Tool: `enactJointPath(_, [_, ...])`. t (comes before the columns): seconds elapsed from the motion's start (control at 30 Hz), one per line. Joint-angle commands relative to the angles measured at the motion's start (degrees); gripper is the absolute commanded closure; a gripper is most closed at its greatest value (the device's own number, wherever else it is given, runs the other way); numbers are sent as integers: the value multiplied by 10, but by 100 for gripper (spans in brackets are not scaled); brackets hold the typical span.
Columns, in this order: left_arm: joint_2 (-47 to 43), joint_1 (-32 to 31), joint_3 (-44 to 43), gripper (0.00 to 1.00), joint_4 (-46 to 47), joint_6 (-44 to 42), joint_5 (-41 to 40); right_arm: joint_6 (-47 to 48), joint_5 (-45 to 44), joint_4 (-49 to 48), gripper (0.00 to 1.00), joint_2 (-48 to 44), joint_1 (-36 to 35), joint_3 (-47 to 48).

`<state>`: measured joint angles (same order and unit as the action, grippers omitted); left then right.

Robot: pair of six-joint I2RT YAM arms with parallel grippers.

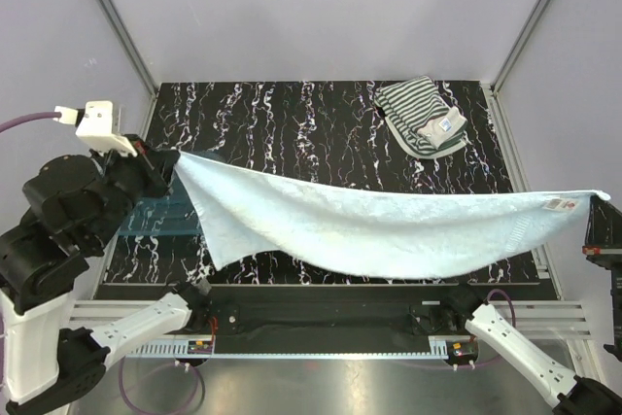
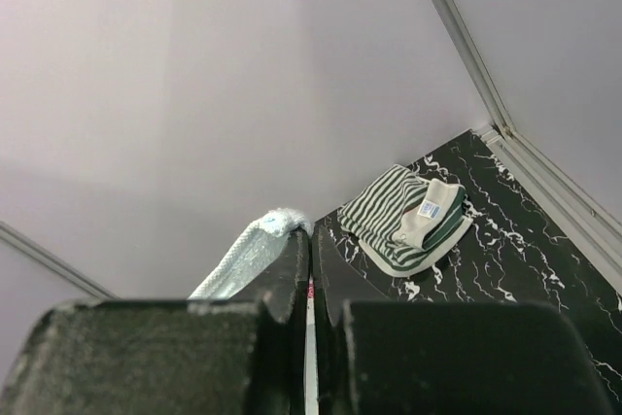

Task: Roll the towels
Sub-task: Flatten the towel

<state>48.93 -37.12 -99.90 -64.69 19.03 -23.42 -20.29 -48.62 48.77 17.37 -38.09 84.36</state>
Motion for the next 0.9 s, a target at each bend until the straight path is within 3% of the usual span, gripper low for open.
enactJointPath(0.0, [-22, 0, -18, 100, -4, -9, 36, 2, 11, 20, 100, 10, 1, 13])
enactJointPath(0.23, [-54, 0, 10, 100, -7, -14, 63, 9, 11, 68, 100, 19, 1, 49])
enactJointPath(0.4, [-28, 0, 110, 100, 47, -13, 95, -53, -18, 154, 100, 157, -1, 1])
enactJointPath(0.53, [19, 1, 207, 100, 116, 7, 82, -61, -53, 79, 100, 214, -1, -114])
enactJointPath(0.63, [108, 13, 204, 100, 126, 23, 65, -34, -84, -1, 100, 274, 14, -160])
enactJointPath(0.67, [155, 21, 189, 100, 135, 24, 72, -25, -78, -27, 100, 316, 37, -164])
enactJointPath(0.7, [178, 34, 183, 100, 146, 23, 85, -3, -11, -52, 100, 339, 73, -168])
enactJointPath(0.73, [202, 66, 175, 100, 162, 22, 113, -3, 42, -84, 100, 362, 184, -167])
enactJointPath(0.77, [252, 82, 158, 100, 170, 22, 126, -10, 142, -100, 100, 409, 234, -173])
enactJointPath(0.87, [356, 130, 111, 100, 185, 22, 155, -4, 200, -175, 100, 503, 348, -186])
